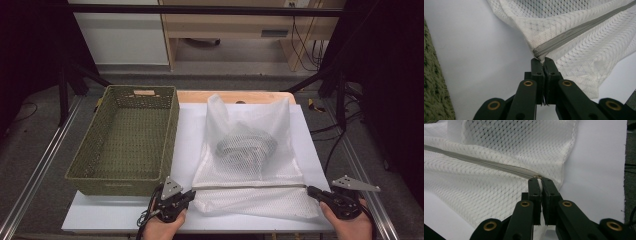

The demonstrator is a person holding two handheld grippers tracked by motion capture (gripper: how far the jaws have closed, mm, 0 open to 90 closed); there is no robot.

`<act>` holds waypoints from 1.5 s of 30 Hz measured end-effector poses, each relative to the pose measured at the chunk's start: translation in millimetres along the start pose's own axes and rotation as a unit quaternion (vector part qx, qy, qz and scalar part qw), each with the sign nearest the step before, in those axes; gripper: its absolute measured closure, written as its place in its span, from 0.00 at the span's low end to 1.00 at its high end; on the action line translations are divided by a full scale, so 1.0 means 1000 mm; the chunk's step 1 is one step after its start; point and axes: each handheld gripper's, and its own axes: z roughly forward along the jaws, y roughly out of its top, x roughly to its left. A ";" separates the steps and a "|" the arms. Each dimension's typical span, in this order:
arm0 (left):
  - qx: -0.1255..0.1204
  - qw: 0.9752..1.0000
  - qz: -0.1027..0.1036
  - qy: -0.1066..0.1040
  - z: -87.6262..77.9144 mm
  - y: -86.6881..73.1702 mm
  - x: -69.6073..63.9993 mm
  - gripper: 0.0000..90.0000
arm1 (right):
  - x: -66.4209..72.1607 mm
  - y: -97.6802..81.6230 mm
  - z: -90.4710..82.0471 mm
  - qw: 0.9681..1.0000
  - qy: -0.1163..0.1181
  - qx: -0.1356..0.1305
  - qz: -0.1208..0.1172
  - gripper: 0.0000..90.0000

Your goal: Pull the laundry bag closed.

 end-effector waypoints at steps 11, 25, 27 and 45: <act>-0.002 1.000 -0.004 -0.001 -0.001 0.000 0.001 0.99 | -0.001 -0.001 0.004 1.000 -0.008 0.010 -0.010 0.96; 0.001 1.000 -0.001 0.002 -0.001 0.000 0.000 0.99 | -0.005 -0.004 0.006 1.000 -0.006 0.017 0.000 0.96; 0.004 1.000 0.000 0.003 0.000 -0.001 0.001 0.99 | -0.005 -0.005 0.007 1.000 -0.006 0.020 -0.001 0.96; 0.020 1.000 0.007 0.012 0.006 -0.008 -0.003 0.99 | -0.010 -0.009 0.012 0.999 -0.018 0.041 0.004 0.97</act>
